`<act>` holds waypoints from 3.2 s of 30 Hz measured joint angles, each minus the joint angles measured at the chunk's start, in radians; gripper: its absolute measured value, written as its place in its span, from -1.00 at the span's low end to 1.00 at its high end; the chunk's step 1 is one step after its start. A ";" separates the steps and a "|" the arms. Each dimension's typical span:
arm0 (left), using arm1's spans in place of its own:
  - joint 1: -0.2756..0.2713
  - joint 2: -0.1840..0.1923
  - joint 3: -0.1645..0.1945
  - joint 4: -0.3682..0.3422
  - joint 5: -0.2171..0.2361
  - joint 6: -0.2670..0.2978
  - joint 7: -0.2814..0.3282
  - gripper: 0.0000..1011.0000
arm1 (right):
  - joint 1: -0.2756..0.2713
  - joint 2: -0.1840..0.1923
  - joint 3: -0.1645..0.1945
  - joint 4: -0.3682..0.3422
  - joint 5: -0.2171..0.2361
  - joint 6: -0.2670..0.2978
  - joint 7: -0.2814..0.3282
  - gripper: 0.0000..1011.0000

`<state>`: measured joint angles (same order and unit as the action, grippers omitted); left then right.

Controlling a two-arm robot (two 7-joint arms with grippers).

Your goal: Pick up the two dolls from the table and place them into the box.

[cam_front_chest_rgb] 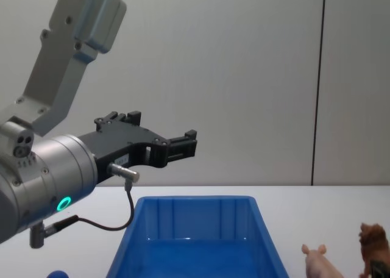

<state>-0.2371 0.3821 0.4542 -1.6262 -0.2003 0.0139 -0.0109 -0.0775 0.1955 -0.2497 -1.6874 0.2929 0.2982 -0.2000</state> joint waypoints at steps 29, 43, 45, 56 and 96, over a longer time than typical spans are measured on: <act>0.000 0.000 0.000 0.000 0.000 0.000 0.000 0.98 | 0.057 0.013 -0.002 -0.035 -0.072 -0.145 0.297 -0.36; 0.000 0.000 0.000 0.000 0.000 0.000 0.000 0.98 | 0.154 -0.019 -0.020 0.046 -0.060 -0.159 0.520 -0.36; 0.000 0.000 0.000 0.000 0.000 0.000 0.000 0.98 | 0.167 -0.025 -0.023 0.059 -0.059 -0.159 0.542 -0.36; 0.000 0.000 0.000 0.000 0.000 0.000 0.000 0.98 | 0.261 -0.077 -0.052 0.178 -0.072 -0.152 0.671 0.25; 0.000 0.000 0.000 0.000 0.000 0.000 0.000 0.98 | 0.084 -0.017 -0.063 -0.026 -0.146 -0.096 0.247 0.98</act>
<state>-0.2371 0.3821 0.4543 -1.6262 -0.2004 0.0139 -0.0109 0.0061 0.1788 -0.3124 -1.7137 0.1470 0.2019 0.0469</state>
